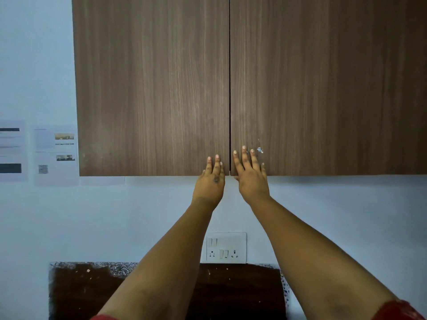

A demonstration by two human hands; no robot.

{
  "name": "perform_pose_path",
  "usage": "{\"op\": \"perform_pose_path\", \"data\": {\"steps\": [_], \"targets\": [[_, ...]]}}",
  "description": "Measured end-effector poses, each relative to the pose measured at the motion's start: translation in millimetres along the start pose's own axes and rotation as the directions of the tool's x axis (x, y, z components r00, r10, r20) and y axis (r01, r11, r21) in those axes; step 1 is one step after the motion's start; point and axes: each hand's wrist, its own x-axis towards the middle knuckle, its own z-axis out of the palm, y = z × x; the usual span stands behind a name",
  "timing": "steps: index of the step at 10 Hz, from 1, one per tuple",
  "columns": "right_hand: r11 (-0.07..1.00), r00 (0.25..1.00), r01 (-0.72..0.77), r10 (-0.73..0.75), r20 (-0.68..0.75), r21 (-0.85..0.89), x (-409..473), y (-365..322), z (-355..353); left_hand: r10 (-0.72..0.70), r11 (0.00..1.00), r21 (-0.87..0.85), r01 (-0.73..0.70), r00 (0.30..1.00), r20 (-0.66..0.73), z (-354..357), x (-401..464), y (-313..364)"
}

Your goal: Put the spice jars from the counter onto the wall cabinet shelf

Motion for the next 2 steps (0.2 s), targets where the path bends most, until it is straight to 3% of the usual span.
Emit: {"op": "perform_pose_path", "data": {"steps": [1, 2], "targets": [[1.0, 0.984, 0.0, -0.003, 0.179, 0.015, -3, -7, -27, -0.04, 0.991, 0.132, 0.033, 0.998, 0.052, -22, -6, 2], [0.999, 0.982, -0.028, 0.02, 0.19, 0.044, -13, -14, -56, -0.083, 0.993, 0.075, 0.09, 0.992, -0.092, -51, -13, 0]]}}
